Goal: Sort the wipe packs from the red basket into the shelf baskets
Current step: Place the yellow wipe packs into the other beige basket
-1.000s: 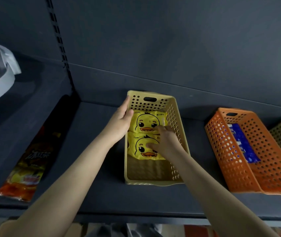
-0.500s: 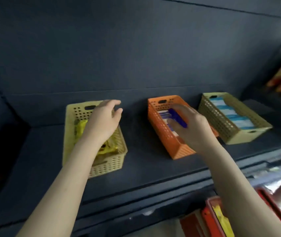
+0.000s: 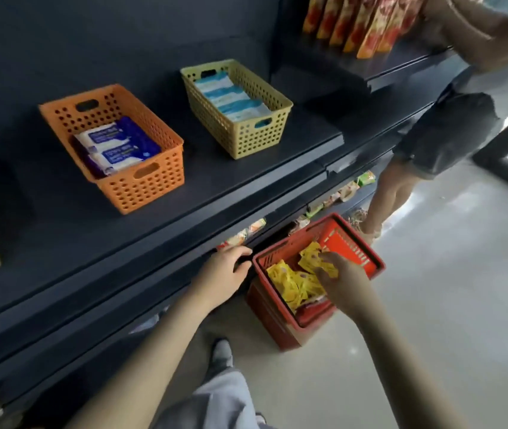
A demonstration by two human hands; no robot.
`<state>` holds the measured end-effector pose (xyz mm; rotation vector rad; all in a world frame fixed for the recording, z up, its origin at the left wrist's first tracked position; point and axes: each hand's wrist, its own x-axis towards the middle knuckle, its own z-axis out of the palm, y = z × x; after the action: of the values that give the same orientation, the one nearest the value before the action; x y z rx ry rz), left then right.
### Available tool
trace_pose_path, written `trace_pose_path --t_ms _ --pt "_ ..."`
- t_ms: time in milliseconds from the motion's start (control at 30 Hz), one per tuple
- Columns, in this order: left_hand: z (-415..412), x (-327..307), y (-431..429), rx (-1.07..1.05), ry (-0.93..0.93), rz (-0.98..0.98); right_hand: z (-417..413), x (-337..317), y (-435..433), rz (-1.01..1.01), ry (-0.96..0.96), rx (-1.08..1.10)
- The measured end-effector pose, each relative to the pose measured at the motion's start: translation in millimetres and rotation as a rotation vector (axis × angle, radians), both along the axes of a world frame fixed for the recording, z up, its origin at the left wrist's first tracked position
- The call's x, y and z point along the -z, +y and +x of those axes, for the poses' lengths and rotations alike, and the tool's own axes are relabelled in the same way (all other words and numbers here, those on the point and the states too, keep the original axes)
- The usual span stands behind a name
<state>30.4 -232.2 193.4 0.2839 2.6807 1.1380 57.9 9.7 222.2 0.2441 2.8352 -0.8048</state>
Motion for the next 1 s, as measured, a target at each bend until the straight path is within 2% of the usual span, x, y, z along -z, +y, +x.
trace_pose_path --t_ms 133,333,567,800,867,1000 --pt "-17 51 43 0.031 -0.192 -0.019 -16 55 51 -0.034 -0.150 0.120" --pt "-67 143 107 -0.131 -0.541 0.105 -68 139 104 -0.070 -0.308 0.185" --pt "-137 263 184 -0.466 -0.844 0.188 -130 277 144 -0.142 -0.466 0.229" --pt "-172 400 230 -0.767 -1.087 0.073 -177 425 154 -0.298 -0.616 0.259" --pt "-176 424 237 -0.826 -1.110 0.060 -180 451 153 -0.349 -0.653 0.243" --pt "-175 454 240 -0.865 -1.024 0.056 -180 481 153 -0.409 -0.686 0.247"
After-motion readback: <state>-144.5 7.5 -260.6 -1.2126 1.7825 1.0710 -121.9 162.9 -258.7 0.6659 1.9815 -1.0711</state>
